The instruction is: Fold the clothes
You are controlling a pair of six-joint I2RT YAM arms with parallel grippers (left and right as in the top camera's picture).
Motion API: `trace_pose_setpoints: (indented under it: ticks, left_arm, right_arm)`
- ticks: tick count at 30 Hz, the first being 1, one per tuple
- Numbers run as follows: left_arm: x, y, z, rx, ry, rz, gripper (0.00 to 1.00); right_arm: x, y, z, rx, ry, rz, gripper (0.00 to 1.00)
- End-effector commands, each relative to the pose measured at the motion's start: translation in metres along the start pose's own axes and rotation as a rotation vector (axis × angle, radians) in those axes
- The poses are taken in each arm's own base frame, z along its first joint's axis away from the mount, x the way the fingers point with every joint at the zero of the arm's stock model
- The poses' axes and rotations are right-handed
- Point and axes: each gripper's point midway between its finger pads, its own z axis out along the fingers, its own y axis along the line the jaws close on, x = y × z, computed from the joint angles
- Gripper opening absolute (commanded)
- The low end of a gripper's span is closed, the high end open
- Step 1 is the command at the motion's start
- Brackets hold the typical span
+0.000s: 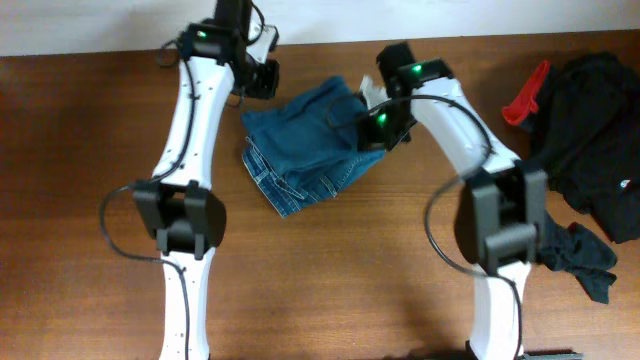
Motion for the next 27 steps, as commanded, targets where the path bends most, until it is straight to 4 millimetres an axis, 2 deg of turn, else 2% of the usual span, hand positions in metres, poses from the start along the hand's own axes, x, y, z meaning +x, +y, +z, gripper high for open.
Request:
trace_pose_setpoints:
  ticks: [1,2,3,5,7,8,9,11,14,17,18,20,22,24,26,27]
  left_arm:
    - [0.012,-0.003,-0.035,-0.015,0.029,-0.151,0.45]
    - [0.024,0.000,-0.034,-0.021,0.076,-0.180,0.57]
    - [0.036,0.003,-0.036,-0.027,0.126,-0.200,0.75]
    - [0.051,0.010,-0.039,-0.035,0.185,-0.226,0.84]
    - [0.066,0.016,-0.044,-0.043,0.242,-0.253,0.87]
    - [0.075,0.020,-0.048,-0.039,0.279,-0.274,0.87]
    - [0.075,0.018,-0.049,0.013,0.280,-0.252,0.99]
    - [0.071,0.013,-0.055,0.119,0.266,-0.280,0.99]
    - [0.071,0.026,-0.058,0.109,0.255,-0.297,0.99]
    - [0.068,0.034,-0.073,0.102,0.222,-0.306,0.99]
    - [0.066,0.034,-0.081,0.101,0.204,-0.295,0.99]
    - [0.065,0.036,-0.120,0.057,0.134,-0.265,0.99]
    - [0.075,0.049,-0.155,-0.084,0.098,-0.244,0.99]
    - [0.103,0.067,-0.188,-0.262,0.110,-0.257,0.99]
    - [0.126,0.068,-0.191,-0.299,0.152,-0.287,0.99]
    - [0.137,0.065,-0.180,-0.275,0.178,-0.305,0.99]
  right_arm:
    - [-0.015,0.031,-0.076,-0.005,-0.183,-0.093,0.12]
    - [-0.016,0.034,-0.083,-0.005,-0.202,-0.101,0.32]
    - [-0.016,0.038,-0.090,-0.007,-0.217,-0.108,0.51]
    - [-0.014,0.040,-0.096,-0.007,-0.223,-0.110,0.61]
    - [-0.011,0.040,-0.096,-0.007,-0.213,-0.106,0.67]
    - [-0.009,0.040,-0.095,-0.007,-0.204,-0.102,0.68]
    - [-0.006,0.039,-0.095,-0.007,-0.194,-0.099,0.68]
    - [-0.003,0.039,-0.094,-0.006,-0.180,-0.092,0.69]
    - [-0.002,0.039,-0.094,-0.005,-0.176,-0.091,0.69]
    - [-0.001,0.039,-0.095,-0.006,-0.172,-0.092,0.69]
    - [0.001,0.039,-0.096,-0.004,-0.171,-0.099,0.69]
    - [0.002,0.040,-0.098,-0.003,-0.170,-0.114,0.70]
    - [0.002,0.041,-0.100,-0.003,-0.175,-0.116,0.69]
    - [0.002,0.042,-0.103,-0.003,-0.182,-0.118,0.70]
    - [0.002,0.042,-0.103,-0.003,-0.183,-0.119,0.70]
    - [0.002,0.042,-0.103,-0.003,-0.182,-0.118,0.70]
